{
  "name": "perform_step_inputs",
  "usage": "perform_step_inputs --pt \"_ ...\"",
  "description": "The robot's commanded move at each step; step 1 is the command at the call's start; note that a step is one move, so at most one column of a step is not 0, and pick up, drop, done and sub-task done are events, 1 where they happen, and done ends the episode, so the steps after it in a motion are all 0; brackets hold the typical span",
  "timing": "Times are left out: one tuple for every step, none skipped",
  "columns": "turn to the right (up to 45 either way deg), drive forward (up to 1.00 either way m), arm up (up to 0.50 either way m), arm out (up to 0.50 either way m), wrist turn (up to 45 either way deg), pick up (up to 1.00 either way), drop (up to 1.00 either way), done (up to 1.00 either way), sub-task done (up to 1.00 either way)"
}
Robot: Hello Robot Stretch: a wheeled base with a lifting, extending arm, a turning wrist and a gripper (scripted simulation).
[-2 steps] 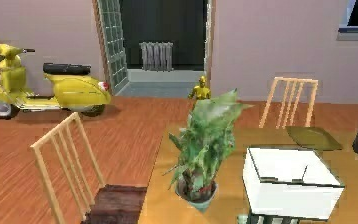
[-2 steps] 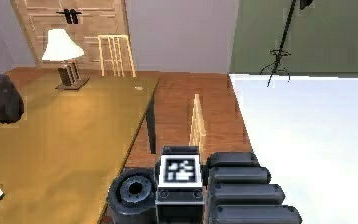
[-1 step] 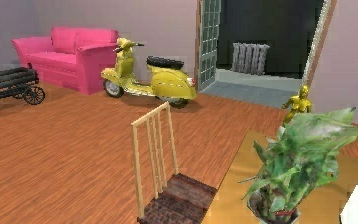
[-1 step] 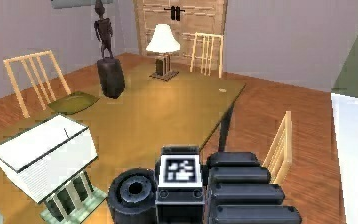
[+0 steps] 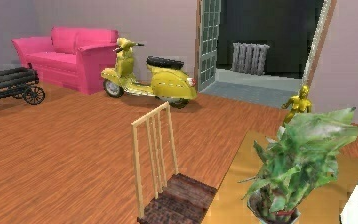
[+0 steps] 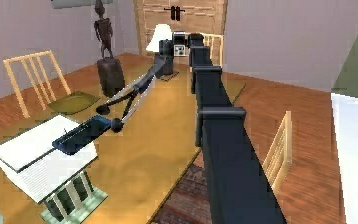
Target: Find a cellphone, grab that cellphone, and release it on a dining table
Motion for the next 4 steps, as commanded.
perform_step_inputs --pt "0.0 0.0 0.0 0.0 45.0 0.0 0.0 0.0 0.0" --pt "0.0 0.0 0.0 0.0 39.0 0.0 0.0 0.0 0.0" --pt "0.0 0.0 -0.32 0.0 0.0 0.0 0.0 0.0 0.0" --pt "0.0 0.0 0.0 0.0 0.0 0.0 1.0 0.0 0.0"
